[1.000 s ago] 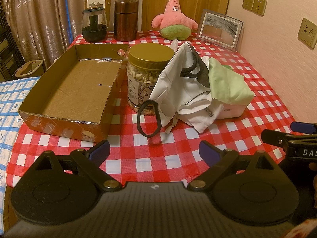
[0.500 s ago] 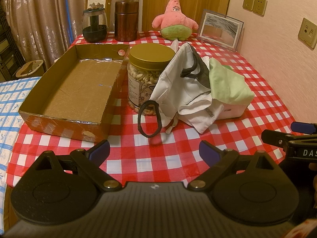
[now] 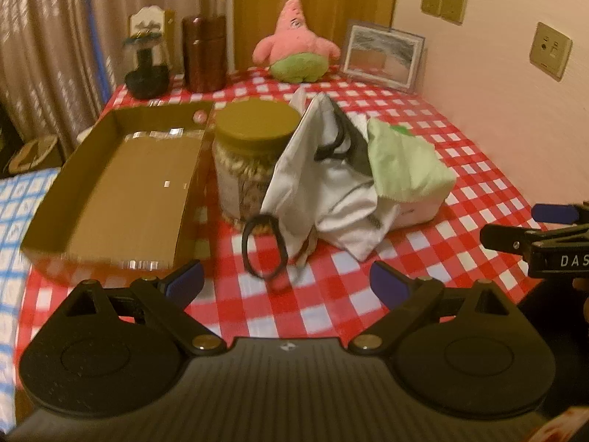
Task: Organize soft objects
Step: 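Grasp the black face mask with the left gripper while the right gripper grasps the light-green cloth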
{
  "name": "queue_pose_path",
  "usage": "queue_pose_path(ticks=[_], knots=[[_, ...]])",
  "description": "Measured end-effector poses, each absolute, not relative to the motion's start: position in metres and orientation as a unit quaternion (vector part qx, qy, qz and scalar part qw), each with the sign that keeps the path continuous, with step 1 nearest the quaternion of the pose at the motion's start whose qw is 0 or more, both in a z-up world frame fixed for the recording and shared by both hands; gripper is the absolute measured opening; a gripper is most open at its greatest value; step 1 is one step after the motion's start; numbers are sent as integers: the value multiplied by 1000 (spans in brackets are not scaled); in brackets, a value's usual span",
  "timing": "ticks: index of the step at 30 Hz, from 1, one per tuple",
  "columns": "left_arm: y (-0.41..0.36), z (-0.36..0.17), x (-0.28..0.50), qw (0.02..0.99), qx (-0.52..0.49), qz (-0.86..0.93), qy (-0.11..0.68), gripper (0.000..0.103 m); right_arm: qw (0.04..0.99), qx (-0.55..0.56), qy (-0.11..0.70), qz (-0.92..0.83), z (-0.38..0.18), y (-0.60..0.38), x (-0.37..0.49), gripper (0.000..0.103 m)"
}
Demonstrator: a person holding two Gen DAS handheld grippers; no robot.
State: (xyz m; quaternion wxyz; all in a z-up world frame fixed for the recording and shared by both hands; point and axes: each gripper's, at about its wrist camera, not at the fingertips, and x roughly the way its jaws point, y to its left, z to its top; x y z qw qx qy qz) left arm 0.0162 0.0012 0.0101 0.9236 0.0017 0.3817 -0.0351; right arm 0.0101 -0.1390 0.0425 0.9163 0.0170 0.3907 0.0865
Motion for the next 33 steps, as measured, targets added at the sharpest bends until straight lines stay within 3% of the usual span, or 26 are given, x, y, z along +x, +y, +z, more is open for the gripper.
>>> queue_pose_path(ticks=[15, 25, 30, 33], knots=[[-9, -16, 81, 931, 72, -69, 352, 82, 929, 1, 357, 100, 34, -133, 58, 102], [-14, -35, 103, 930, 77, -83, 350, 49, 932, -9, 343, 116, 16, -126, 85, 102], [-16, -40, 109, 928, 73, -87, 356, 38, 928, -21, 348, 130, 6, -119, 99, 89], [-18, -42, 110, 925, 68, -93, 362, 25, 925, -27, 353, 138, 1, -113, 107, 84]])
